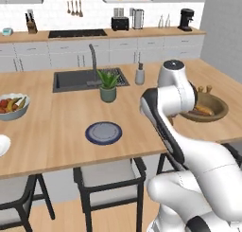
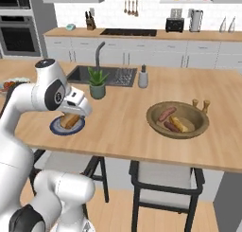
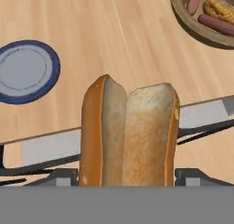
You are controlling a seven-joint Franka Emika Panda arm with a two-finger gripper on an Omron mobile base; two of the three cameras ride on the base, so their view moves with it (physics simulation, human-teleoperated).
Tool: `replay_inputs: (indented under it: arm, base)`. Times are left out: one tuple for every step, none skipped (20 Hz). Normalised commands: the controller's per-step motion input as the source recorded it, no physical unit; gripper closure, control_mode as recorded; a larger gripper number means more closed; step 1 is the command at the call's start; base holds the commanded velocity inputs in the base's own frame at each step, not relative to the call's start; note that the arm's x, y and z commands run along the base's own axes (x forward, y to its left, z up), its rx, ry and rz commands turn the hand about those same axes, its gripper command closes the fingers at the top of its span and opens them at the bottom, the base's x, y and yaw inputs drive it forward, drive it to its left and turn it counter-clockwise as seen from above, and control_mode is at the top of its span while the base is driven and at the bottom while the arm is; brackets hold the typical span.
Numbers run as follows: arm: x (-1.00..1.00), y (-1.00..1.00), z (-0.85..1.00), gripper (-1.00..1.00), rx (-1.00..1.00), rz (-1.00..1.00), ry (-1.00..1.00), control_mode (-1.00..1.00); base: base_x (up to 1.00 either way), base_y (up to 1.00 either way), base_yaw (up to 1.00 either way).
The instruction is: Place one bun and one sausage from the bowl on each plate.
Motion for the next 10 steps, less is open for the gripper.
replay_inputs:
  arm:
    - [0.00, 0.00, 0.00, 1.00, 0.00, 0.00, 0.00, 1.00]
    - [0.00, 0.00, 0.00, 1.00, 0.00, 0.00, 0.00, 1.00]
    - [1.00, 0.00, 0.00, 1.00, 0.00, -0.05, 0.09, -1.00]
    - [1.00, 0.00, 0.00, 1.00, 0.00, -0.01, 0.09, -1.00]
    - [0.99, 0.00, -0.12, 1.00, 0.00, 0.00, 0.09, -1.00]
    - [0.98, 0.06, -0.34, 1.00, 0.03, 0.00, 0.13, -1.00]
    - [0.88, 0.45, -0.51, 1.00, 0.04, 0.07, 0.17, -1.00]
    - [0.86, 0.79, -0.56, 1.00, 0.05, 0.11, 0.19, -1.00]
    - [0.91, 0.96, -0.50, 1.00, 0.05, 0.11, 0.20, -1.00]
    - [0.86, 0.98, -0.41, 1.00, 0.05, 0.12, 0.19, -1.00]
  base:
    - [1.00, 0.00, -0.06]
    - [1.00, 0.00, -0.06]
    - [0.00, 0.00, 0.00]
    - [0.00, 0.00, 0.00]
    - [0.00, 0.00, 0.00]
    - [0.00, 0.00, 0.00]
    - [0.00, 0.00, 0.00]
    - [0.00, 0.00, 0.00]
    - [0.00, 0.00, 0.00]
    - [0.00, 0.00, 0.00]
